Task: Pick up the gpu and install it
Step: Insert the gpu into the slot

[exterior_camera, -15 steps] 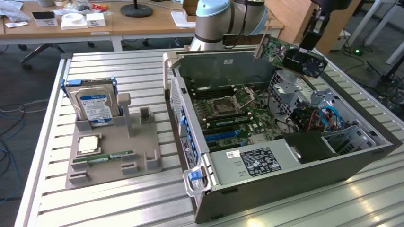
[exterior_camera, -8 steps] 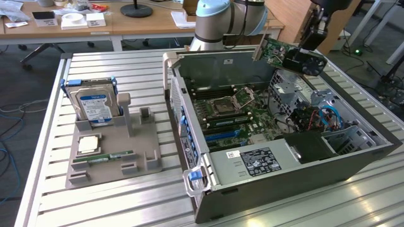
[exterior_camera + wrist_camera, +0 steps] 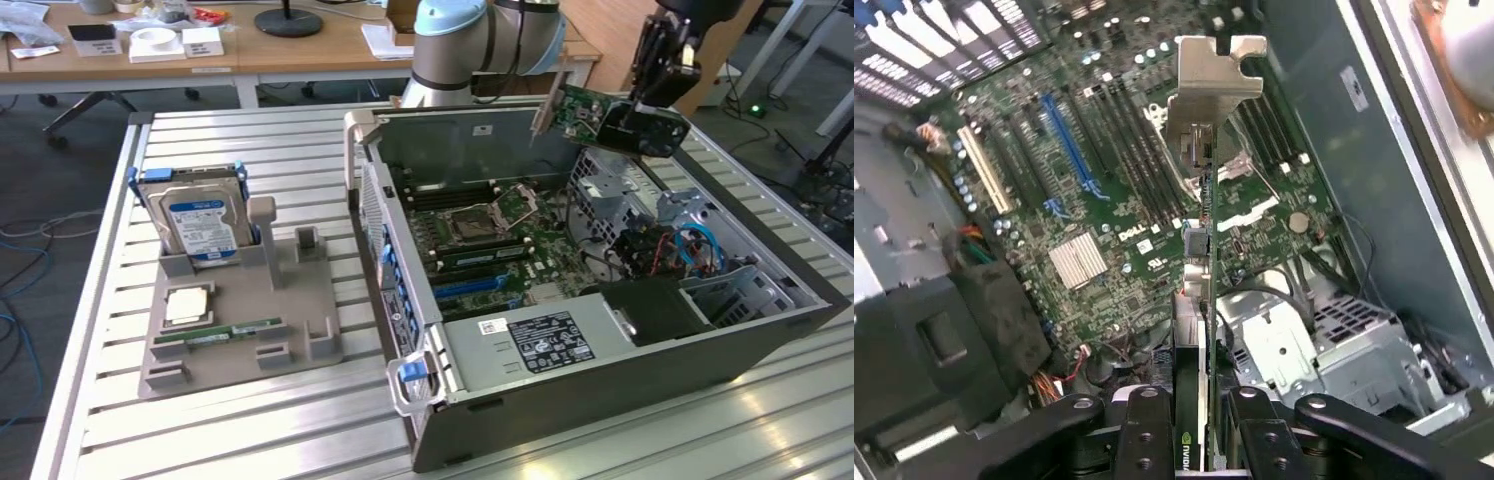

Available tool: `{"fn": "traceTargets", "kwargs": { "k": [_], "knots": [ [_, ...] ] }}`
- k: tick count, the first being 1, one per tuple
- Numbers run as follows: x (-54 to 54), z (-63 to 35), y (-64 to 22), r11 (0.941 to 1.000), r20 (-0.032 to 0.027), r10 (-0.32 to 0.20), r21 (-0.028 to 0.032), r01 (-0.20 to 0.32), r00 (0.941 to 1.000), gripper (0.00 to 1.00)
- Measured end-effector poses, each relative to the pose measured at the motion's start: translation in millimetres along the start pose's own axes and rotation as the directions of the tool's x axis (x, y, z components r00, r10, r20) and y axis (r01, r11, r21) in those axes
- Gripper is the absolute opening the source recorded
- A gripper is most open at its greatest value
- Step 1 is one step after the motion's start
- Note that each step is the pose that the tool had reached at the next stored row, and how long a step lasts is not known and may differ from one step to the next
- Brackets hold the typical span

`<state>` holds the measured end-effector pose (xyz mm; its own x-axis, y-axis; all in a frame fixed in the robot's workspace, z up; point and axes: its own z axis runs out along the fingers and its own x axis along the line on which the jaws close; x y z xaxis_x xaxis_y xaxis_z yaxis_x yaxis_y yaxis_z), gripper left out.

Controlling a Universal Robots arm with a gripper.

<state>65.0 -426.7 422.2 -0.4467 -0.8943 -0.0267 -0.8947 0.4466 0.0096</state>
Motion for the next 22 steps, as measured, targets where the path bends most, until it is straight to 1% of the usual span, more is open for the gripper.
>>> {"fn": "traceTargets", "kwargs": {
  "k": [2,4,7,9,12,14,17,19,20,21,22],
  "knots": [
    [0.0,0.1,0.0,0.9994,-0.0003,-0.036,-0.0010,0.036,0.9994,0.26],
    [0.0,0.2,0.0,0.9974,-0.0006,-0.072,-0.0020,0.072,0.9974,0.26],
    [0.0,0.3,0.0,0.9919,-0.0009,-0.127,-0.0035,0.127,0.9919,0.26],
    [0.0,0.4,0.0,0.9867,-0.0011,-0.163,-0.0045,0.163,0.9867,0.26],
    [0.0,0.5,0.0,0.9762,-0.0014,-0.217,-0.0061,0.217,0.9762,0.26],
    [0.0,0.6,0.0,0.9678,-0.0015,-0.252,-0.0071,0.252,0.9678,0.26],
    [0.0,0.7,0.0,0.9528,-0.0016,-0.303,-0.0086,0.303,0.9528,0.26],
    [0.0,0.7,0.0,0.9408,-0.0016,-0.339,-0.0096,0.339,0.9408,0.26],
    [0.0,0.7,0.0,0.9365,-0.0016,-0.351,-0.0100,0.351,0.9365,0.26],
    [0.1,0.7,0.0,0.9343,-0.0016,-0.356,-0.0101,0.356,0.9344,0.26],
    [0.0,0.7,0.0,0.9337,-0.0016,-0.358,-0.0102,0.358,0.9337,0.26]
  ]
}}
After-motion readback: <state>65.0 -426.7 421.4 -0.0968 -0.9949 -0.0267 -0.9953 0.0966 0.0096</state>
